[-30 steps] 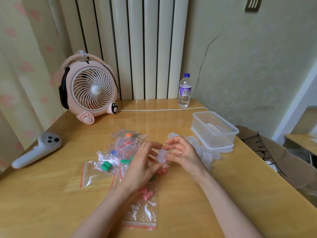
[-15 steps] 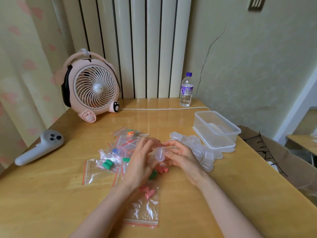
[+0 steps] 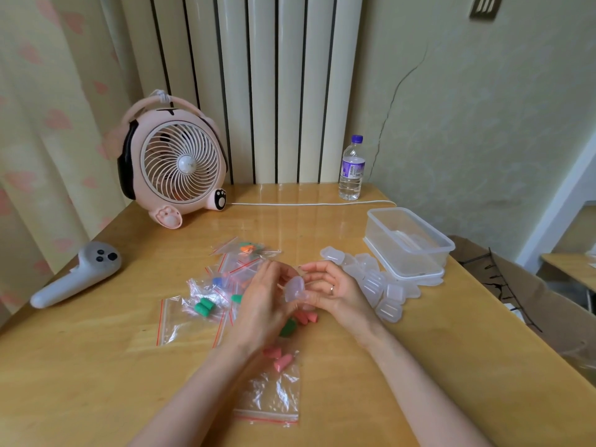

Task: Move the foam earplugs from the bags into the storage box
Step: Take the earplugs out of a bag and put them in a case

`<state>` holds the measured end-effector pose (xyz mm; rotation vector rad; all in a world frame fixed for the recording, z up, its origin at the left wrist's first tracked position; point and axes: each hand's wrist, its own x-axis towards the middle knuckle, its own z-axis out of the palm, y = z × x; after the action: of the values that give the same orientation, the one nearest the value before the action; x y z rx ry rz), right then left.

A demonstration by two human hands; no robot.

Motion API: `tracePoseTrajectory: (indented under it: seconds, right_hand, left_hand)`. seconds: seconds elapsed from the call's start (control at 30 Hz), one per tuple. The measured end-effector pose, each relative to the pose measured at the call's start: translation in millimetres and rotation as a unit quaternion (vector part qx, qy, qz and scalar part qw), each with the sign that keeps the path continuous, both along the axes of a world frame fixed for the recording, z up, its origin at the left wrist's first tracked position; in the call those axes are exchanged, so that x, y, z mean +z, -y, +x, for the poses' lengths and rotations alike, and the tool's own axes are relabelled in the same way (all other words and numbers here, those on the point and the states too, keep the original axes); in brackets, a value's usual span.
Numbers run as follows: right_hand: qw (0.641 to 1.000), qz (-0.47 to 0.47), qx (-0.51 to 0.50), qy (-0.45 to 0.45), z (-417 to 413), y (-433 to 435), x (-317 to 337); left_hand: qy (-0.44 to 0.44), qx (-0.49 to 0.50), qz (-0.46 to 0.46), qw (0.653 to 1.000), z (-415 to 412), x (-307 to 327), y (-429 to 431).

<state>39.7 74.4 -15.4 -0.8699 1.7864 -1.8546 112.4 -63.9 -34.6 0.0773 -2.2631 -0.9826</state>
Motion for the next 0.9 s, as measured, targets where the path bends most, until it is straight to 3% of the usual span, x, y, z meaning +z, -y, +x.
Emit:
tracePoseTrajectory:
  seconds: [0.1, 0.2, 0.33, 0.7, 0.8, 0.9]
  right_hand:
    - [0.989, 0.093, -0.055, -0.103, -7, -3, -4]
    - [0.944, 0.228, -0.072, -0.227, -8, -2, -14]
    - [0.893, 0.304, -0.063, -0.326, -4, 1, -22]
    - [0.904, 0.279, -0.06, -0.319, -9, 0, -25]
    - [0.909, 0.259, -0.103, -0.311, -13, 0, -24]
    - [0.922, 0.166, -0.186, -0.296, -17, -2, -18]
  left_hand:
    - [0.015, 0.034, 0.046, 0.998, -1, 2, 8]
    - [0.022, 0.053, 0.074, 0.996, 0, 5, 18]
    - [0.026, 0.053, 0.077, 0.995, 0, 5, 21]
    - [0.056, 0.009, 0.089, 0.994, 2, 0, 15]
    - [0.05, 0.005, 0.086, 0.995, 4, 3, 13]
    - [0.053, -0.008, 0.103, 0.993, 6, 5, 12]
